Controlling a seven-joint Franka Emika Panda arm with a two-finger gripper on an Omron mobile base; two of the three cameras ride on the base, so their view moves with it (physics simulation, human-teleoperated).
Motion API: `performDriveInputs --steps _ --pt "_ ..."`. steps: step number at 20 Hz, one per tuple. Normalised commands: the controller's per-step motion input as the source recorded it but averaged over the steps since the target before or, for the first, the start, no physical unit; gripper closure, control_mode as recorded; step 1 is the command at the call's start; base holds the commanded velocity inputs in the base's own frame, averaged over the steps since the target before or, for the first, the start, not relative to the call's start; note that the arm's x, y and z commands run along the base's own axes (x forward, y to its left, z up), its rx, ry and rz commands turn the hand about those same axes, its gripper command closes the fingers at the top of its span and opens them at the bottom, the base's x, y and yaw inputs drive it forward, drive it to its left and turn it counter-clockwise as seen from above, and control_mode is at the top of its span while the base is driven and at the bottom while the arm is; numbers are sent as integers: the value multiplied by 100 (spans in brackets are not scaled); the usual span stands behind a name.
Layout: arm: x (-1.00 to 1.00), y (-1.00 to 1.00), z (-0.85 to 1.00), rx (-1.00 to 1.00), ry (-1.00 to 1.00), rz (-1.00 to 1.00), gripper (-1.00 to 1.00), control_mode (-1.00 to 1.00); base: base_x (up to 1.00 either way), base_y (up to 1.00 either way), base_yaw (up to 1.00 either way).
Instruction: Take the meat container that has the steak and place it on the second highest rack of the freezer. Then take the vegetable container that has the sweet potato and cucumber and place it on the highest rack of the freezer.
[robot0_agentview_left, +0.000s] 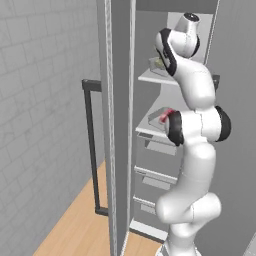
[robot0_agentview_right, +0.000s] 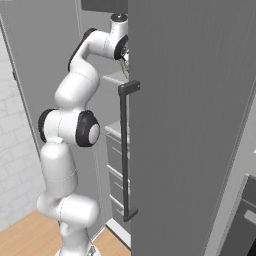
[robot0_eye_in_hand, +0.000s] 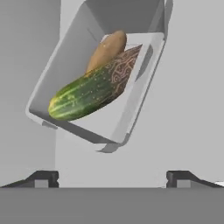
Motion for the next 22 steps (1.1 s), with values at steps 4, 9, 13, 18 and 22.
performDriveInputs --steps 4,9,13,18,22 --pt "-87 41 -28 -10 -18 3 -100 -100 0 0 0" --pt "-95 40 -3 -6 -11 0 -100 -100 0 0 0" --pt "-100 30 0 -2 -4 0 -100 -100 0 0 0" --pt "-100 2 18 0 0 0 -100 -100 0 0 0" --pt "-100 0 41 0 0 0 -100 -100 0 0 0"
